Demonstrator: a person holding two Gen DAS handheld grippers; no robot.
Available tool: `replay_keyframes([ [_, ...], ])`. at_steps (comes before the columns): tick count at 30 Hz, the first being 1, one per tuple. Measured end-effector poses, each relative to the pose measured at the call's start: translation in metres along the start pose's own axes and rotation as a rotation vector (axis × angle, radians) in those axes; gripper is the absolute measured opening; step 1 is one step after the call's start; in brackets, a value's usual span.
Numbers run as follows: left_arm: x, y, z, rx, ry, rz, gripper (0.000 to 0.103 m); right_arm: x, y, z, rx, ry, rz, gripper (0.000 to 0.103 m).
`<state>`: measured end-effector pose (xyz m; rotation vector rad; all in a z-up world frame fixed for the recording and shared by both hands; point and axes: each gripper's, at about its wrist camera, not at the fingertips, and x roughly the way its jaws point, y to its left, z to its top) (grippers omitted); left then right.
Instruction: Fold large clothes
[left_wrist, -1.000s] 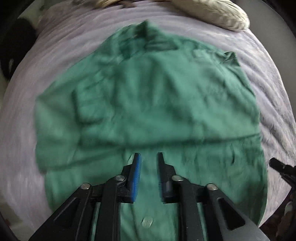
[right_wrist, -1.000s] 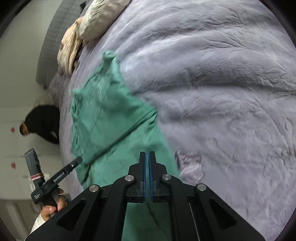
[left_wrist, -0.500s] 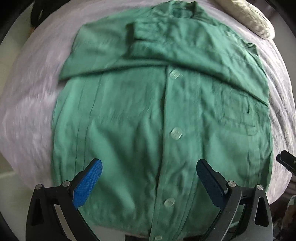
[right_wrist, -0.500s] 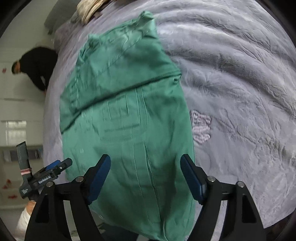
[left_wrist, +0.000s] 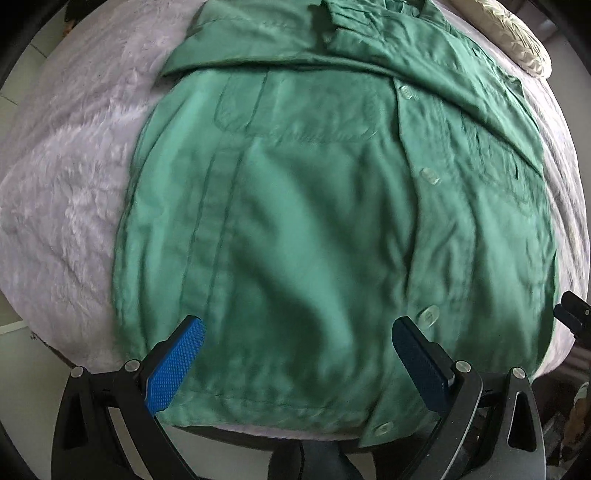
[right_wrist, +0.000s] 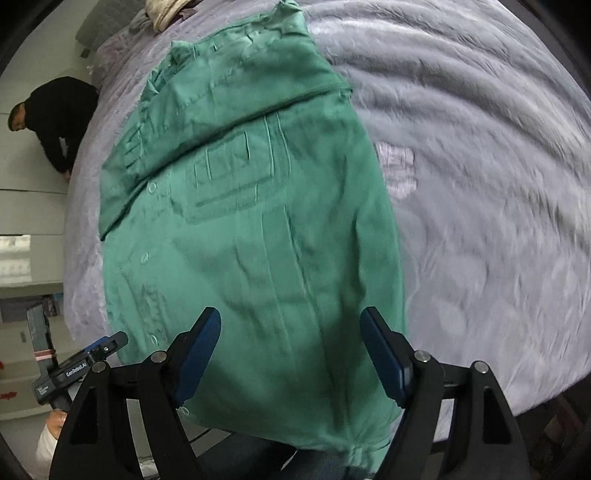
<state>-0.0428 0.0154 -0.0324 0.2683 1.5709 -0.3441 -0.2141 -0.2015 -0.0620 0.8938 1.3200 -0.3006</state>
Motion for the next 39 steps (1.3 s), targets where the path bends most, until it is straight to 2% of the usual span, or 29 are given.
replay_keyframes([
  [10,0.001,0.056,-0.050,0.033,-0.016,-0.037,0.102,0.010,0.009,-0.061,0.087,-0.007,-0.028,0.081],
  [14,-0.003,0.078,-0.062,0.038,-0.032,-0.050,0.102,0.011,0.012,-0.071,0.100,-0.013,-0.034,0.081],
  [19,0.000,0.133,-0.069,0.012,-0.043,-0.053,0.102,0.005,0.008,-0.076,0.122,-0.039,-0.034,0.081],
  [24,0.014,0.183,-0.076,-0.054,-0.013,-0.089,0.102,-0.004,-0.007,-0.080,0.147,-0.077,-0.044,0.081],
  [31,0.043,0.219,-0.089,-0.053,0.075,-0.154,0.102,-0.005,-0.046,-0.082,0.236,-0.097,-0.065,0.081],
  [34,0.052,0.224,-0.086,-0.028,0.092,-0.163,0.102,0.004,-0.062,-0.086,0.272,-0.072,-0.047,0.081],
  [39,0.062,0.229,-0.092,-0.015,0.109,-0.158,0.102,0.023,-0.074,-0.089,0.326,-0.041,0.053,0.082],
])
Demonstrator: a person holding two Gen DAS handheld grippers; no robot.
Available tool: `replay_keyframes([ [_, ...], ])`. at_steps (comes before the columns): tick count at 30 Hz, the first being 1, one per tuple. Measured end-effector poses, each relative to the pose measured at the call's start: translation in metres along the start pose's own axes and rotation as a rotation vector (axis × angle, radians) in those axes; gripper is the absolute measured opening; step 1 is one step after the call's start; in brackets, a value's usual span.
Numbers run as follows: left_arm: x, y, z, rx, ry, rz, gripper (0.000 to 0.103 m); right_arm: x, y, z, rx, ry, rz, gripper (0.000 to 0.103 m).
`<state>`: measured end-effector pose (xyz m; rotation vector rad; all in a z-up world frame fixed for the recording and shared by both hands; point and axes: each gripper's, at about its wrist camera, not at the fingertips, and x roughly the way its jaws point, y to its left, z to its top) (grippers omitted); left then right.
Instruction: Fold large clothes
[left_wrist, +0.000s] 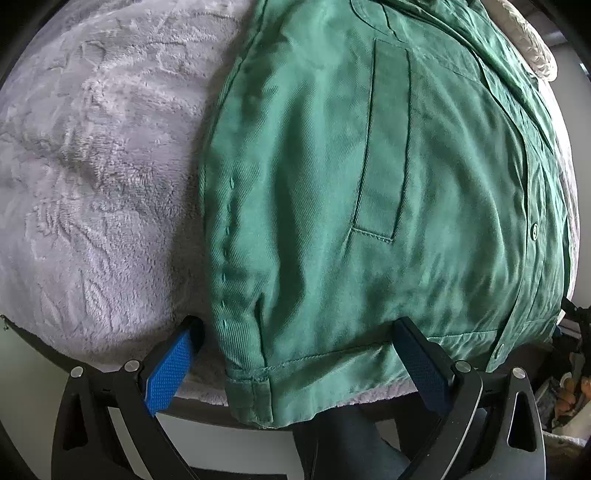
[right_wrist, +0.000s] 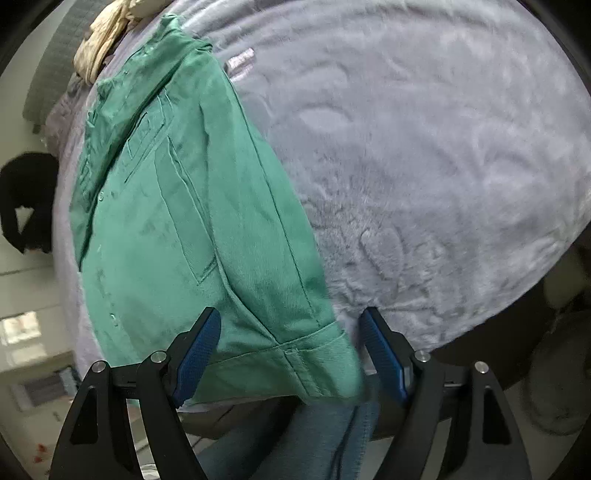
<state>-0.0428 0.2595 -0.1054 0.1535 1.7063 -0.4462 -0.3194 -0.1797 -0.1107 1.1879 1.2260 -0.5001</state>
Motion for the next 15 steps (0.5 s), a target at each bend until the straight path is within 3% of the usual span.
replay_keyframes([
  [5,0.004,0.002,0.004,-0.001,0.007,-0.011,0.102,-0.009,0.016,-0.002,-0.031,0.010,0.211,0.083],
  [6,0.007,-0.008,0.010,-0.001,0.008,-0.015,0.102,-0.013,0.021,-0.003,-0.040,0.016,0.292,0.083],
  [9,0.011,-0.033,0.013,0.010,0.013,-0.052,0.102,-0.017,0.031,-0.002,-0.057,0.038,0.400,0.083],
  [11,0.009,-0.048,0.019,0.042,0.014,-0.078,0.102,-0.012,0.040,-0.001,-0.078,0.064,0.374,0.083],
  [15,0.014,-0.050,0.018,0.057,0.020,-0.051,0.102,0.011,0.043,0.000,-0.099,0.129,0.210,0.083],
])
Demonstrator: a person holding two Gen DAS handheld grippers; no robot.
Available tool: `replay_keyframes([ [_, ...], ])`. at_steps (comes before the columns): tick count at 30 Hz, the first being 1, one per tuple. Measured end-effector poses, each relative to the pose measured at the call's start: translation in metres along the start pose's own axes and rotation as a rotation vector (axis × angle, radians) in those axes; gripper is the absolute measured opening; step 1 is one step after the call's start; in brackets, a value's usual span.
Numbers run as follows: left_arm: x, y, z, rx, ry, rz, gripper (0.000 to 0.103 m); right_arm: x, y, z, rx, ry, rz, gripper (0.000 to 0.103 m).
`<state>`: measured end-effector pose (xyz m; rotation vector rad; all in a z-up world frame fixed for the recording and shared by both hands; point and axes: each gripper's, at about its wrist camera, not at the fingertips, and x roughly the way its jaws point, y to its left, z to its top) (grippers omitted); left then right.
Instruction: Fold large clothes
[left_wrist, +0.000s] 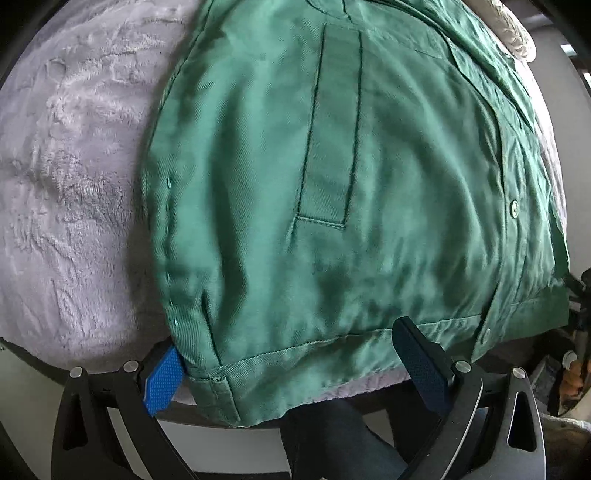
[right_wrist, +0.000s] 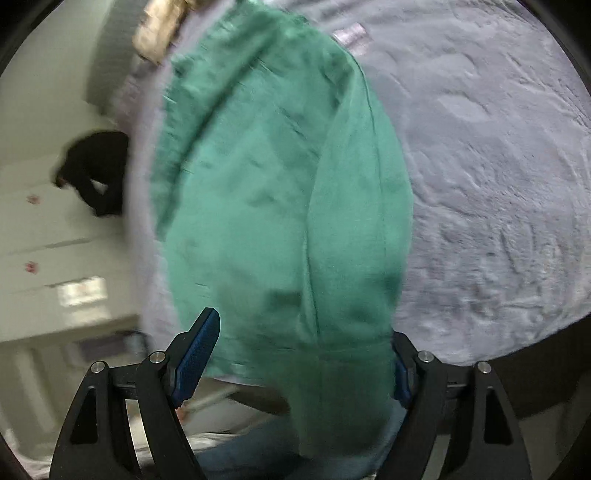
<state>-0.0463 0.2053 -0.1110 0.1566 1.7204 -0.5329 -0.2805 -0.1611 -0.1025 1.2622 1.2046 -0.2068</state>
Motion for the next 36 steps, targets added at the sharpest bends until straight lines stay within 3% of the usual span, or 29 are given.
replay_keyframes([
  [12,0.032,-0.006,-0.003,-0.014,-0.031,-0.020,0.100,0.006,-0.001,-0.009,0.027,-0.010,0.001,0.082],
  [13,0.029,-0.004,-0.004,-0.024,-0.053,-0.024,0.088,0.002,-0.002,-0.009,0.029,-0.014,0.001,0.081],
  [14,0.024,0.001,-0.005,-0.027,-0.069,-0.012,0.082,0.000,-0.002,-0.010,0.027,-0.023,-0.001,0.069],
  [15,0.021,0.004,-0.006,-0.029,-0.082,-0.010,0.066,-0.002,-0.001,-0.012,0.021,-0.032,-0.004,0.039],
  [16,0.018,0.008,-0.007,-0.032,-0.094,-0.021,0.046,-0.006,0.000,-0.014,0.013,-0.047,0.003,0.025],
  [17,0.013,0.013,-0.007,-0.039,-0.103,-0.052,0.038,-0.010,0.002,-0.017,0.004,-0.066,0.036,0.013],
  [19,0.003,0.022,-0.007,-0.063,-0.108,-0.123,0.017,-0.016,0.007,-0.019,-0.008,-0.089,0.090,0.013],
  [23,-0.023,0.031,-0.002,-0.090,-0.122,-0.304,0.015,-0.026,0.021,-0.018,0.002,-0.105,0.242,0.012],
  [27,-0.039,0.024,0.009,-0.103,-0.146,-0.352,0.015,-0.032,0.043,-0.002,-0.031,-0.090,0.315,0.011],
  [30,-0.049,0.020,0.020,-0.125,-0.157,-0.349,0.015,-0.032,0.058,0.016,-0.059,-0.058,0.329,0.011],
  [31,-0.049,0.016,0.023,-0.107,-0.150,-0.307,0.015,-0.031,0.063,0.022,-0.072,-0.047,0.330,0.011],
  [33,-0.042,0.009,0.028,-0.105,-0.104,-0.250,0.015,-0.029,0.070,0.033,-0.093,-0.015,0.314,0.011],
  [36,-0.029,0.009,0.032,-0.143,-0.047,-0.235,0.015,-0.020,0.071,0.048,-0.077,0.041,0.329,0.011],
])
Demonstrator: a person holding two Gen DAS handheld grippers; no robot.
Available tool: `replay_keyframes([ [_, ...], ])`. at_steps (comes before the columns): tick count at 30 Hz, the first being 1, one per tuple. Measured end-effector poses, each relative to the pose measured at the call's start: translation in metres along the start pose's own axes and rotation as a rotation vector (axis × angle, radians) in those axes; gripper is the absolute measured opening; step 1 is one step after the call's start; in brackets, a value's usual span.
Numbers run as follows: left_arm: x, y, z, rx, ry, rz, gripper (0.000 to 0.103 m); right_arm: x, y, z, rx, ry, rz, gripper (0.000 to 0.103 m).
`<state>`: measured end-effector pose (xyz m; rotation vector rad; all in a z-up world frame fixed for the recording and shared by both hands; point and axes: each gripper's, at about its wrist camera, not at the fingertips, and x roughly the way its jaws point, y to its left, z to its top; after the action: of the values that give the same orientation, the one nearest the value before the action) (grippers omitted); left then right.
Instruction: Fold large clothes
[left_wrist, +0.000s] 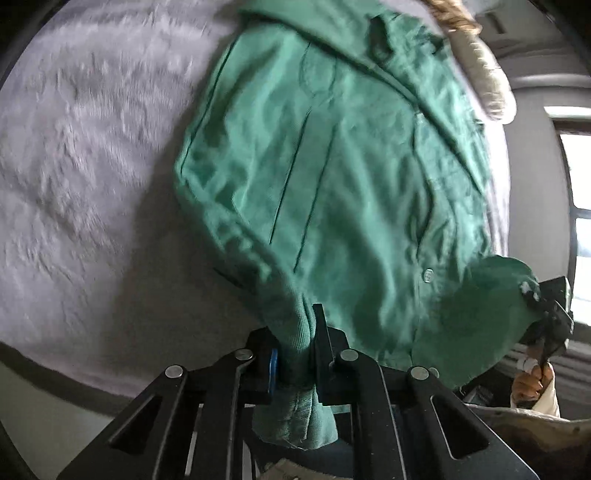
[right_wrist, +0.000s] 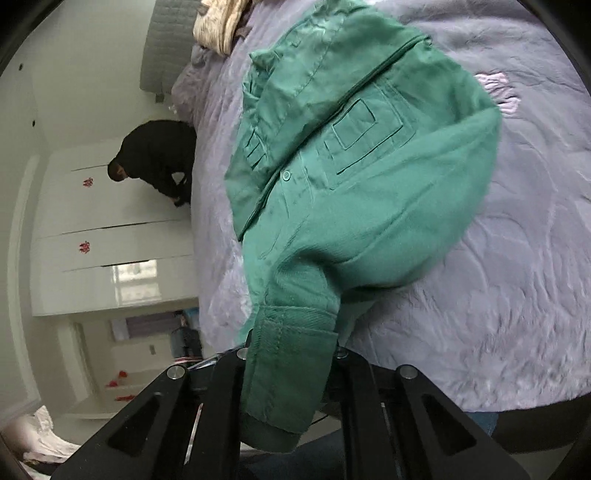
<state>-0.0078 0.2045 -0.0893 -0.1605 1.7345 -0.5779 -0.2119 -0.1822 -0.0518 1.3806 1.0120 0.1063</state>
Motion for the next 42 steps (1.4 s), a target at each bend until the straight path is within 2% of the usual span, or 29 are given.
replay_keyframes([
  [3,-0.010,-0.010,0.008,-0.036,-0.037,-0.037,0.015,0.004,0.000,0.012,0.011,0.028,0.034,0.011],
  [5,-0.029,-0.019,0.018,-0.061,-0.101,-0.091,0.015,0.002,0.003,0.022,0.020,0.024,0.083,0.011],
  [9,-0.067,-0.039,0.049,-0.097,-0.232,-0.129,0.015,-0.011,0.014,0.053,0.017,-0.005,0.159,0.011],
  [11,-0.080,-0.051,0.073,-0.093,-0.292,-0.142,0.015,-0.015,0.024,0.074,-0.004,-0.021,0.173,0.011],
  [16,-0.080,-0.070,0.148,-0.096,-0.373,-0.140,0.015,-0.008,0.049,0.135,-0.053,-0.057,0.163,0.011],
  [20,-0.068,-0.076,0.217,-0.071,-0.393,-0.080,0.015,-0.001,0.064,0.184,-0.076,-0.123,0.123,0.011],
  [25,-0.047,-0.080,0.289,-0.039,-0.421,0.052,0.016,0.011,0.050,0.245,0.030,-0.233,0.042,0.011],
  [27,-0.039,-0.080,0.309,-0.029,-0.417,0.102,0.016,0.019,0.042,0.264,0.063,-0.254,-0.001,0.011],
  [29,-0.030,-0.077,0.323,-0.023,-0.373,0.128,0.016,0.030,0.033,0.280,0.089,-0.260,-0.063,0.011],
  [32,-0.028,-0.076,0.327,0.009,-0.344,0.152,0.016,0.047,0.024,0.295,0.110,-0.247,-0.146,0.011],
  [35,-0.041,-0.081,0.319,0.061,-0.378,0.194,0.039,0.051,0.025,0.300,0.117,-0.242,-0.161,0.015],
  [36,-0.048,-0.083,0.315,0.078,-0.406,0.233,0.064,0.052,0.026,0.302,0.114,-0.233,-0.174,0.015],
  [37,-0.054,-0.084,0.312,0.091,-0.435,0.263,0.081,0.052,0.029,0.303,0.105,-0.218,-0.187,0.016],
  [38,-0.063,-0.084,0.309,0.102,-0.468,0.273,0.082,0.052,0.031,0.304,0.092,-0.206,-0.194,0.019],
  [40,-0.071,-0.081,0.308,0.100,-0.485,0.272,0.082,0.047,0.040,0.303,0.045,-0.196,-0.215,0.029],
  [42,-0.068,-0.077,0.310,0.093,-0.470,0.291,0.082,0.038,0.050,0.301,-0.009,-0.220,-0.243,0.072],
])
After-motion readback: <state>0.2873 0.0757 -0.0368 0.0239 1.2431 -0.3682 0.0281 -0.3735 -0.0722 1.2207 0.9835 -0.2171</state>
